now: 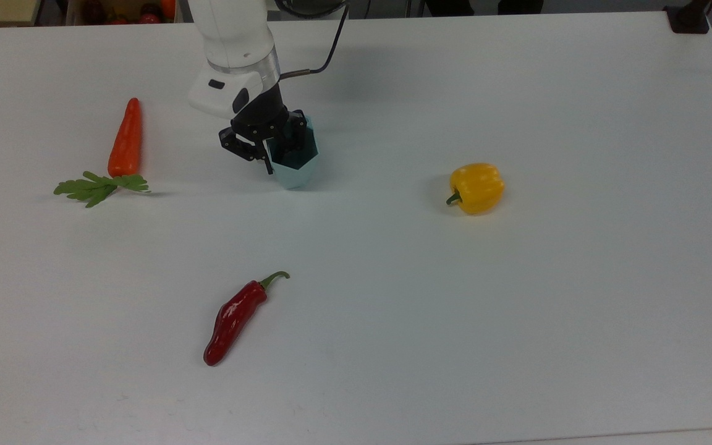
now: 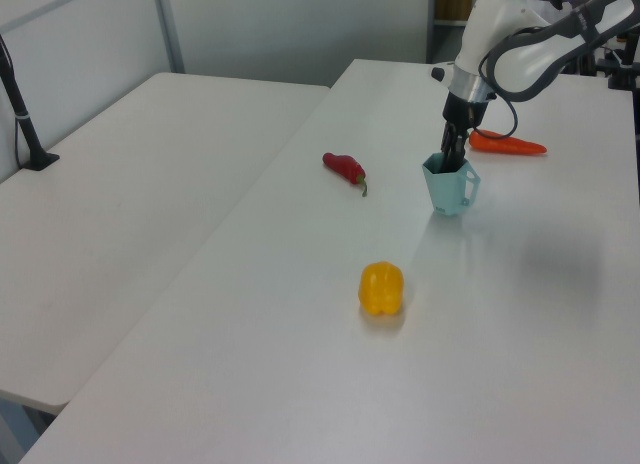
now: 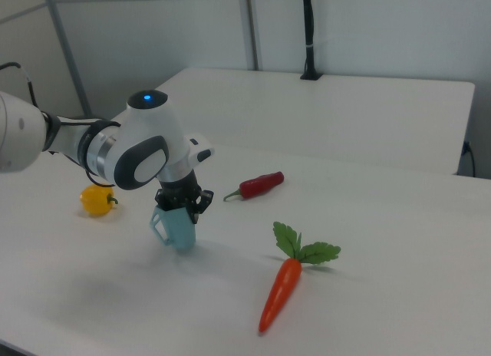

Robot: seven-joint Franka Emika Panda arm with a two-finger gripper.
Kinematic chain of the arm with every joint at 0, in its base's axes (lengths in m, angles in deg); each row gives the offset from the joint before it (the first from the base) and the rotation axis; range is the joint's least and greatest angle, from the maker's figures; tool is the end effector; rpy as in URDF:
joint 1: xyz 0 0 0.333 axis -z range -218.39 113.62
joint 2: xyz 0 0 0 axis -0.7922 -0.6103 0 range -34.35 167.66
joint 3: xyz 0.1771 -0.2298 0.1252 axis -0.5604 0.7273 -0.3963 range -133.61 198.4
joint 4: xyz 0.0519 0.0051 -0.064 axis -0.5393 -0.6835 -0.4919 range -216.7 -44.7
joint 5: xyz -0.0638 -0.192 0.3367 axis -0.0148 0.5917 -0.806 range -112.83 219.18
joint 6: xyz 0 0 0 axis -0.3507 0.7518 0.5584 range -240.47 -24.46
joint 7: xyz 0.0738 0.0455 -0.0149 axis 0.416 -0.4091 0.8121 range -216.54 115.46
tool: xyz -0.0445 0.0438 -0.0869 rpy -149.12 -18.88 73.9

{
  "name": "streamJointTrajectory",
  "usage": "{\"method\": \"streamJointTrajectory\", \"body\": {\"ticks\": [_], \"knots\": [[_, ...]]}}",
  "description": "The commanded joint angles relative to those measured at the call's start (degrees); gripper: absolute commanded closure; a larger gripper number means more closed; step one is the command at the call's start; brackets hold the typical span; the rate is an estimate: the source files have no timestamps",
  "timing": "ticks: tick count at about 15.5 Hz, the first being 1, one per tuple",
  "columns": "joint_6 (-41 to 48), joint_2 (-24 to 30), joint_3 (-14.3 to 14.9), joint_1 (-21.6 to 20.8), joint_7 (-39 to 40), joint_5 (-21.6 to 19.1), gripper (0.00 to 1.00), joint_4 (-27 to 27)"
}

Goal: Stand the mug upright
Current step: 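Settle the upright mug on the table and open the gripper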

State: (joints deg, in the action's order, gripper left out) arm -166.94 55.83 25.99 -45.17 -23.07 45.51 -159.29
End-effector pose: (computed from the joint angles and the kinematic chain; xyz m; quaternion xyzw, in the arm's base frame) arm 0.5979 -0.0105 0.3622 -0.9763 -0.1803 -0.1158 0.0298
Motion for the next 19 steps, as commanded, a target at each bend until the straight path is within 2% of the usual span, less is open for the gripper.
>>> {"method": "streamJointTrajectory", "body": {"ticks": [1, 4, 5, 6, 9, 12, 13, 17, 19], "knots": [[-2.67, -0.42, 0.52, -0.8, 0.91, -2.09, 1.0, -0.86], [-2.67, -1.22, 0.61, -1.15, 1.89, -2.18, 0.98, -0.86], [-2.41, -1.22, 0.61, -1.15, 1.89, -2.18, 0.91, -0.77], [-2.32, -1.13, 0.61, -1.24, 1.89, -2.1, 0.79, -0.77], [-1.36, -0.69, 0.61, -1.42, 1.19, -2.09, 0.29, -0.24], [2.15, 0.01, 0.61, -1.42, 1.1, -2.09, 0.09, 1.16], [3.56, 0.19, 0.61, -1.42, 1.1, -2.09, 0.0, 2.03], [10.23, 2.99, 0.61, -1.42, 0.92, -1.75, 0.0, 5.02], [16.8, 5.36, 0.69, -1.07, -1.61, -1.57, 0.0, 8.09]]}}
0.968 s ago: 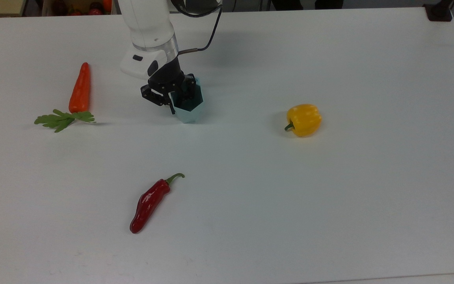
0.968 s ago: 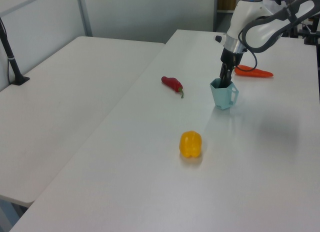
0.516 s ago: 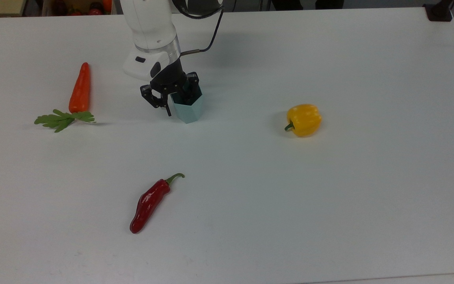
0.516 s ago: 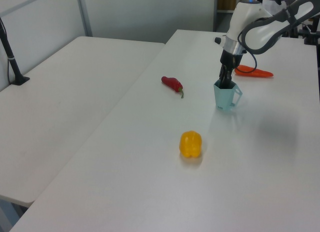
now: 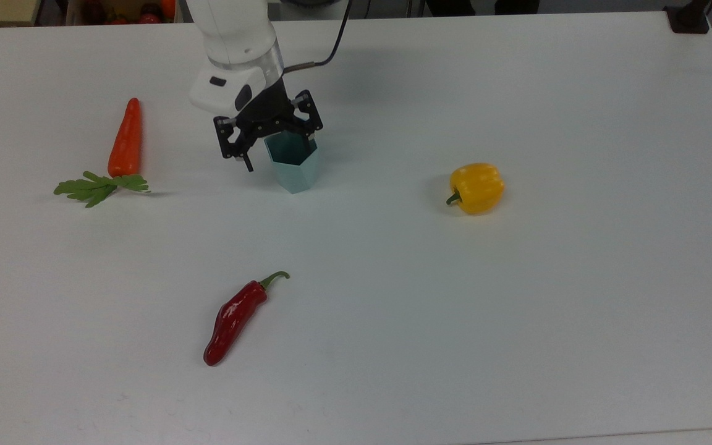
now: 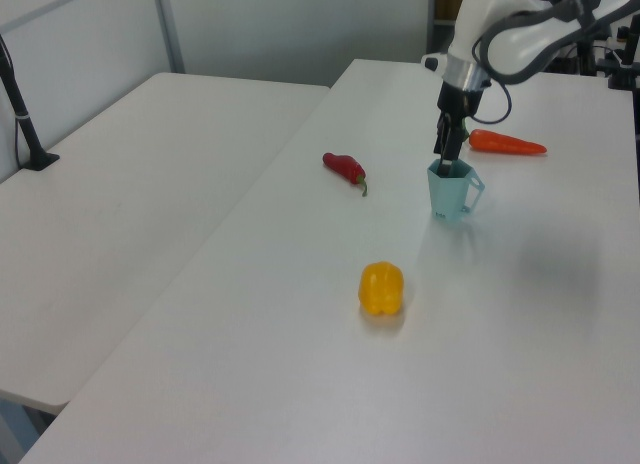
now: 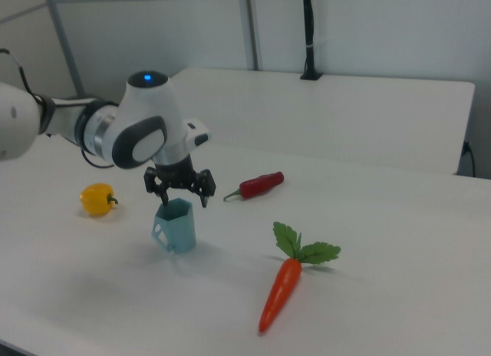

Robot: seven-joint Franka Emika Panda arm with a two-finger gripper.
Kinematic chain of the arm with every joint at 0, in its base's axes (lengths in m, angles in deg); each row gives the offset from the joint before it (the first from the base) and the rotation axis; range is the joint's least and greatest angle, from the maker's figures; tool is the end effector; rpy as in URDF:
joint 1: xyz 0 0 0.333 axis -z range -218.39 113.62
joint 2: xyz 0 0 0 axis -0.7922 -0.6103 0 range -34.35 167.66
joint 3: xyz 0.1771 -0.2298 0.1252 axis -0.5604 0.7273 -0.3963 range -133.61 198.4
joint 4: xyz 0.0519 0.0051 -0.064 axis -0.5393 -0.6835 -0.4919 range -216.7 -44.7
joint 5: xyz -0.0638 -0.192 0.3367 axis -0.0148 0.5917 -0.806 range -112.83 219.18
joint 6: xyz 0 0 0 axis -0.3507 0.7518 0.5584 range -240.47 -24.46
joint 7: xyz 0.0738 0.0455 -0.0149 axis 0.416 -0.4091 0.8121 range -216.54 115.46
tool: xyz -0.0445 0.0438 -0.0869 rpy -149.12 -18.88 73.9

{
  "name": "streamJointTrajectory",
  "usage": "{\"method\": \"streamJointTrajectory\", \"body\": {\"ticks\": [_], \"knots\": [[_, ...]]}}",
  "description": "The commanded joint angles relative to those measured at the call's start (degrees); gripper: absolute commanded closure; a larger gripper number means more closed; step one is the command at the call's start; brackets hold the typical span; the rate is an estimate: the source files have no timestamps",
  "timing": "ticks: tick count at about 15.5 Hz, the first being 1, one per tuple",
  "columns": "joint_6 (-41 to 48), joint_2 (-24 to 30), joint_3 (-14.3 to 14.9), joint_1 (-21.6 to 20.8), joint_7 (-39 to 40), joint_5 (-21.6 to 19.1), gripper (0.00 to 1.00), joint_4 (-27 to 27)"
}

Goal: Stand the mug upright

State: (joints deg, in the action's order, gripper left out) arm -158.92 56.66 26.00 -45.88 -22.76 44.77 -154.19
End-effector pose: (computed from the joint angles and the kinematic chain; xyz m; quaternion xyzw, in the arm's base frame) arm 0.6073 -0.0009 0.3975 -0.9753 -0.1916 -0.1004 0.0440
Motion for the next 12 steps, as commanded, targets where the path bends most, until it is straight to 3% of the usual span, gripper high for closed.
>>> {"method": "streamJointTrajectory", "body": {"ticks": [1, 5, 9, 12], "knots": [[13.35, 5.24, 0.68, -0.18, -4.29, -0.65, 0.0, 5.53], [30.66, 7.26, 1.04, -0.17, -10.36, -0.21, 0.0, 16.34], [43.6, 8.93, 0.6, -0.88, -24.49, 1.64, 0.0, 25.57], [51.34, 10.16, 0.6, -1.05, -33.74, 1.73, 0.0, 29.19]]}}
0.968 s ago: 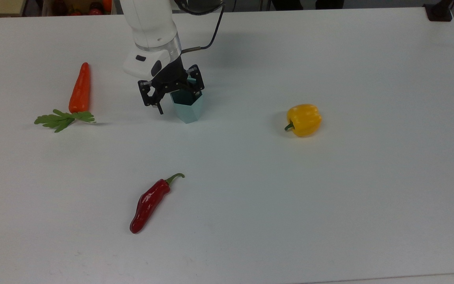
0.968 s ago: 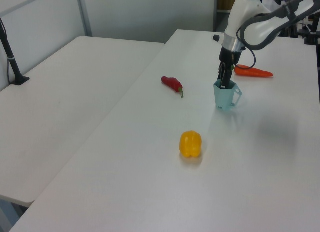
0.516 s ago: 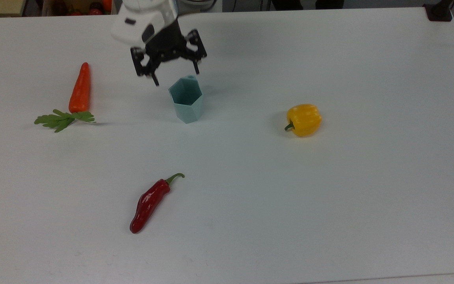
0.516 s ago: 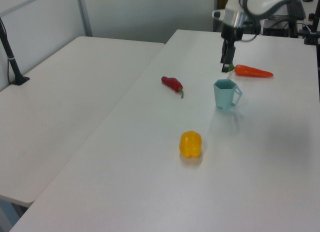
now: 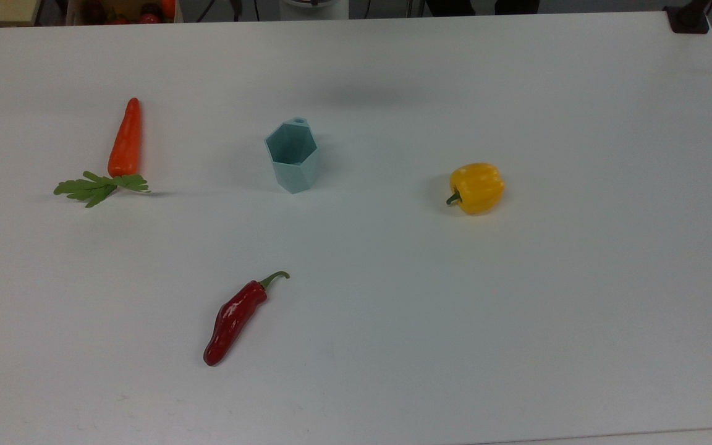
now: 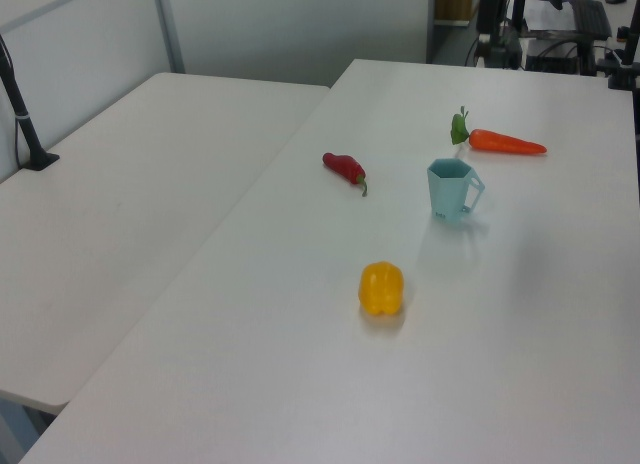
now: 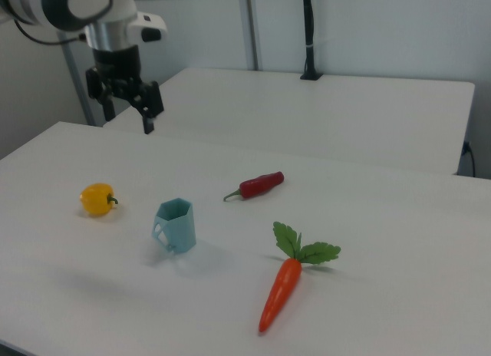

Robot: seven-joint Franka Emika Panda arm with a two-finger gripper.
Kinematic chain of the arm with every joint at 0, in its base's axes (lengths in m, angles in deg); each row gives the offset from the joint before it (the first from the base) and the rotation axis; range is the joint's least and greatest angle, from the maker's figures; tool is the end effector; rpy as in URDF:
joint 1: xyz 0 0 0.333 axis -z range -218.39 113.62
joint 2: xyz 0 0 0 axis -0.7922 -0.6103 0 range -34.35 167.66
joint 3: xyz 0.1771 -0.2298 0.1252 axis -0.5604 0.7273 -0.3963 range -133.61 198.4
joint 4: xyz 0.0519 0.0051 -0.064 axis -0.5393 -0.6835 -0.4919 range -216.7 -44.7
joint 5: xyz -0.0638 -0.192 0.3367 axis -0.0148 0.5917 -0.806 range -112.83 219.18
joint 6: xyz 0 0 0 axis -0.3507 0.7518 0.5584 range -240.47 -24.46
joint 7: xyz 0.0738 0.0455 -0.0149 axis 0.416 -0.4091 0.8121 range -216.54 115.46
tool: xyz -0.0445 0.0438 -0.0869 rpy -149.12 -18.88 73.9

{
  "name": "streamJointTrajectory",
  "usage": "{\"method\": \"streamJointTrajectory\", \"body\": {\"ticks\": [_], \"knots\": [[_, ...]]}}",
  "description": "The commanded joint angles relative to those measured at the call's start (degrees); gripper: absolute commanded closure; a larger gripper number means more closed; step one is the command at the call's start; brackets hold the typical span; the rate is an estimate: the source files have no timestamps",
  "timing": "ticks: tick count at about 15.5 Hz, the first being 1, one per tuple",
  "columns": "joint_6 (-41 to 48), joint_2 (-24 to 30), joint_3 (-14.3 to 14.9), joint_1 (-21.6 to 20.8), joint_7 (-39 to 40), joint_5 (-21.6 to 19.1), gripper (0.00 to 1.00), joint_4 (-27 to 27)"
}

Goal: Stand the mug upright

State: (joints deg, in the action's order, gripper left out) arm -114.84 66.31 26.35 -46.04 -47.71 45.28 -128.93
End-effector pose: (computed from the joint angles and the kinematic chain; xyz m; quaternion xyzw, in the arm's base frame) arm 0.5559 0.0117 0.6359 -0.9973 -0.0233 -0.0089 0.0689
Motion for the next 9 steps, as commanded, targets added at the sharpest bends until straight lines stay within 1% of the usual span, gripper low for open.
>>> {"method": "streamJointTrajectory", "body": {"ticks": [1, 2, 4, 6, 7, 8, 9], "knots": [[8.06, 1.65, 0.68, -1.16, -9.77, 1.04, 0.0, 3.94], [8.42, 2.45, 1.03, -2.12, -9.95, 1.04, 0.0, 3.86], [8.6, 2.9, 3.57, -3.79, -9.17, 1.04, 0.0, 3.59], [7.29, 2.9, 7.87, -8.08, -8.29, 1.12, 0.0, 3.15], [5.19, 3.07, 10.5, -11.24, -6.46, 1.47, 0.0, 1.93], [2.13, 3.33, 12.44, -12.83, -4.35, 1.74, 0.0, 0.62], [-0.78, 3.16, 12.63, -12.94, -3.11, 1.83, 0.0, 0.08]]}}
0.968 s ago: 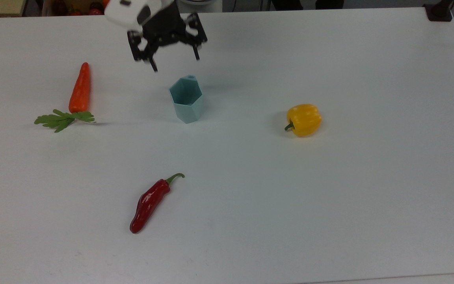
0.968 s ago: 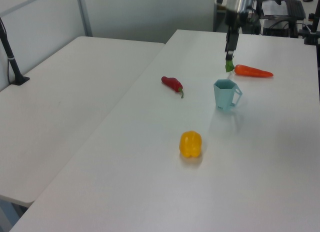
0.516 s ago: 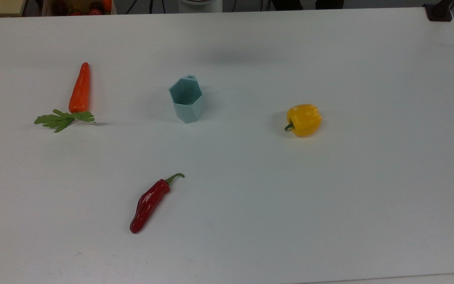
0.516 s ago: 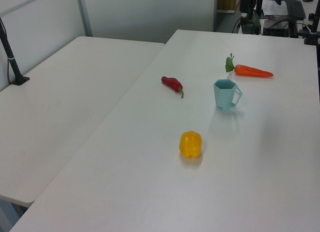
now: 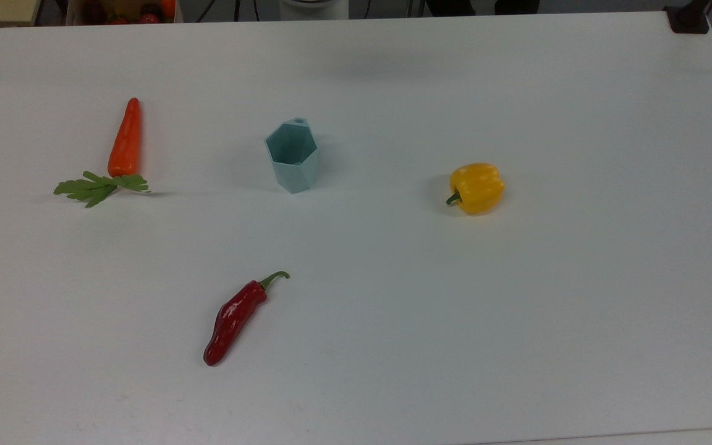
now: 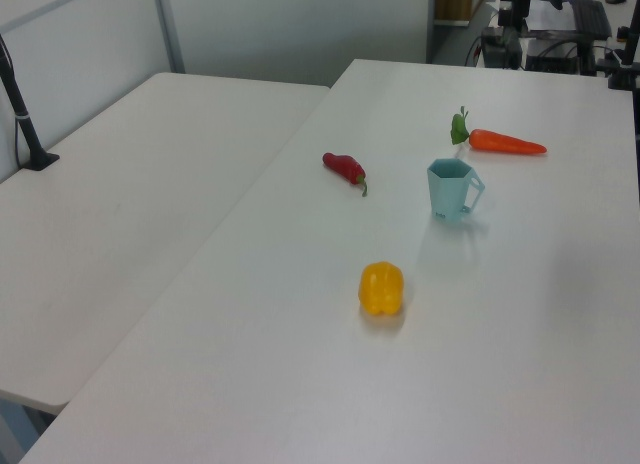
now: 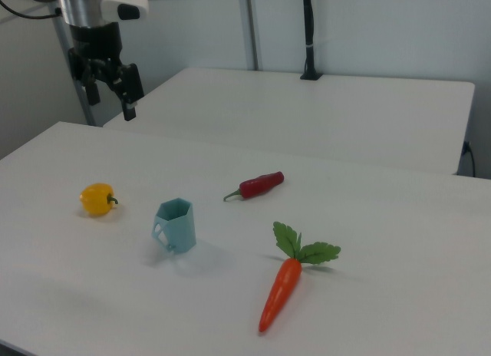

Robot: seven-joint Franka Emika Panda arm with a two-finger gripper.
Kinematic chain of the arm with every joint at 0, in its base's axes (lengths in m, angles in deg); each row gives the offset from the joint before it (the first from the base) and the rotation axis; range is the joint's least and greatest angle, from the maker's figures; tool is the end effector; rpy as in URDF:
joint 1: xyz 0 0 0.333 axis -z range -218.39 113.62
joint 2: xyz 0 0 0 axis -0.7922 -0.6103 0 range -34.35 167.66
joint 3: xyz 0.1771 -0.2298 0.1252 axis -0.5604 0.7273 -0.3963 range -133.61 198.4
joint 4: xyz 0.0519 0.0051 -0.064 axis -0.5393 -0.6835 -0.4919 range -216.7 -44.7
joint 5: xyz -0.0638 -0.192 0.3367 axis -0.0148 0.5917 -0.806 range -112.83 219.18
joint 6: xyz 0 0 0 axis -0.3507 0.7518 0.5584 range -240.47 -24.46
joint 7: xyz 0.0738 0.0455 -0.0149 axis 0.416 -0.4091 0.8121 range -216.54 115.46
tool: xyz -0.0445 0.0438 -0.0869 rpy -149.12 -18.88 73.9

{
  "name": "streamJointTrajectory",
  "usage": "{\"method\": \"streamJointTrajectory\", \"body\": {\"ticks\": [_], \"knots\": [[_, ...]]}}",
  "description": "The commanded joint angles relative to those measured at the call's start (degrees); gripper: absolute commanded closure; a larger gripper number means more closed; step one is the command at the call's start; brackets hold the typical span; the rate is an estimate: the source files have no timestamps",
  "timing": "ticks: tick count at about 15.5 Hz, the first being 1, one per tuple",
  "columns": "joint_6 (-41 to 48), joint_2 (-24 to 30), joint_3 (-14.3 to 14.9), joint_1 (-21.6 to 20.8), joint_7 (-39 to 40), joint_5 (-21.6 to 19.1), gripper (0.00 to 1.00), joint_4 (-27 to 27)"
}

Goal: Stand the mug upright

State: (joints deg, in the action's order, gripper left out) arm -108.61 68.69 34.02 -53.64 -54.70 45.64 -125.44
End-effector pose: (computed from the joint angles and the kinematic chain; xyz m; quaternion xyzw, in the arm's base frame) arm 0.5305 0.0115 0.6771 -0.9973 0.0313 -0.0017 0.0658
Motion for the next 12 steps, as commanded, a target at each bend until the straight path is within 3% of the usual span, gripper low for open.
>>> {"method": "streamJointTrajectory", "body": {"ticks": [1, 12], "knots": [[-9.21, 0.43, 4.97, -5.34, 4.59, 1.82, 0.0, -3.51], [-14.68, -0.72, 4.8, -4.81, 7.76, 3.58, 0.0, -4.83]]}}
